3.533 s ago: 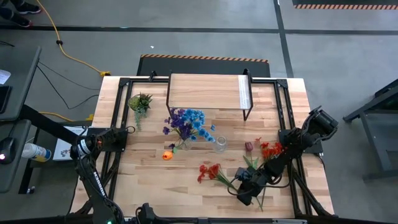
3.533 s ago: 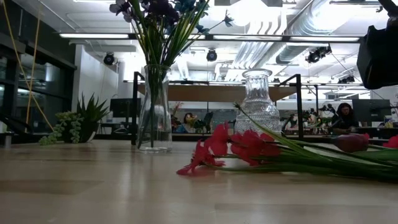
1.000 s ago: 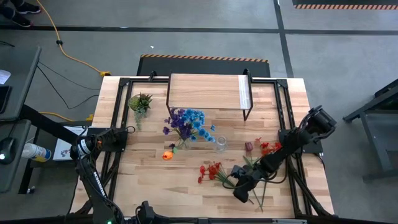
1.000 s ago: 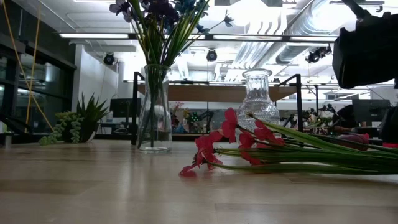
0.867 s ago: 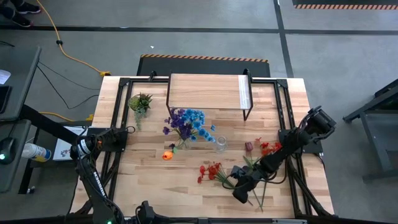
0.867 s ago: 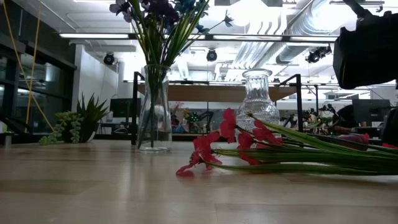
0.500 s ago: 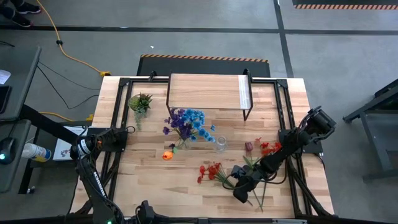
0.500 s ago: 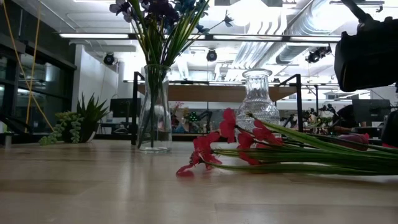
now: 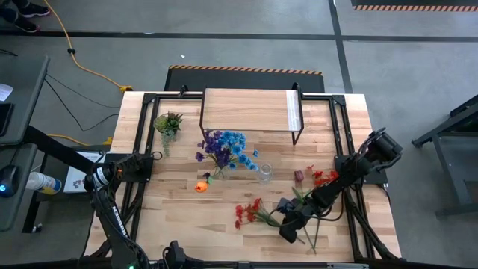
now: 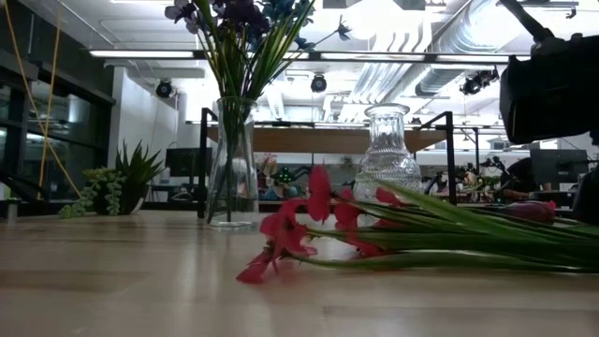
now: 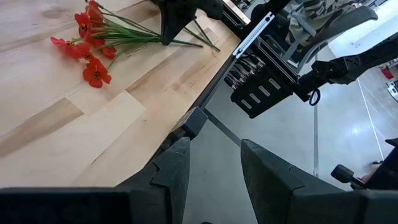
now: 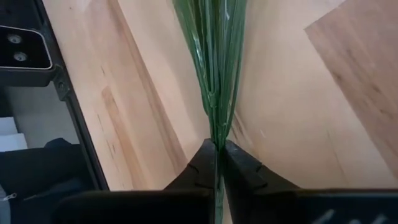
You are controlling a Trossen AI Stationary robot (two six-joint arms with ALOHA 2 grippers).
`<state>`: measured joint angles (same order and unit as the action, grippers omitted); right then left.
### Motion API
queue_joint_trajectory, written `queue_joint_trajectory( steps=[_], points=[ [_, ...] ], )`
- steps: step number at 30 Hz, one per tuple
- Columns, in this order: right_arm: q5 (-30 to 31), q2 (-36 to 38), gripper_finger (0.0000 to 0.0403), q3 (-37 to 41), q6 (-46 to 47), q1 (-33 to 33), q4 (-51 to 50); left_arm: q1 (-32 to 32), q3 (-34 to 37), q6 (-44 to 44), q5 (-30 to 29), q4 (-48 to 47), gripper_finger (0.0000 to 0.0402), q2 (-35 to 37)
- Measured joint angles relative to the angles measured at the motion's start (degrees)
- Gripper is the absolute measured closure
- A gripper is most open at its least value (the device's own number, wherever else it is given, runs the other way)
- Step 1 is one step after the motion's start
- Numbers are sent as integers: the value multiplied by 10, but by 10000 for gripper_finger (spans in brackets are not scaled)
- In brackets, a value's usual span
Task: Pick and place flowers into a vace then onto a shelf
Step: Put the left red flower into the right transparent crystal vase
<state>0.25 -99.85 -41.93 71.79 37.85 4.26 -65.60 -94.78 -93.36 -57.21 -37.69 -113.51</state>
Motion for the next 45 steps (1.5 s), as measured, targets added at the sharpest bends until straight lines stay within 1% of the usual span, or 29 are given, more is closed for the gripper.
queue_joint_trajectory(
  steps=[7,10,14,21,28,33,36,39,45],
  points=[
    [-26,-3,400,2,0,0,54,0,0,0,0,0,225,0],
    [-28,2,401,2,2,0,76,0,0,0,4,0,225,0],
    [-18,21,402,2,0,0,82,0,0,0,9,1,225,0],
    [36,92,402,1,-4,0,86,0,0,0,13,1,225,0],
    [97,178,403,1,-34,0,88,0,0,0,12,0,225,0],
    [126,234,403,-2,-60,1,88,0,0,0,12,0,225,0],
    [133,253,403,-25,-85,3,77,0,0,-1,8,0,225,0],
    [131,256,403,-68,-123,3,59,1,0,-2,6,0,225,0],
    [134,256,402,-191,-206,5,-67,11,0,-1,0,0,225,0]
  ],
)
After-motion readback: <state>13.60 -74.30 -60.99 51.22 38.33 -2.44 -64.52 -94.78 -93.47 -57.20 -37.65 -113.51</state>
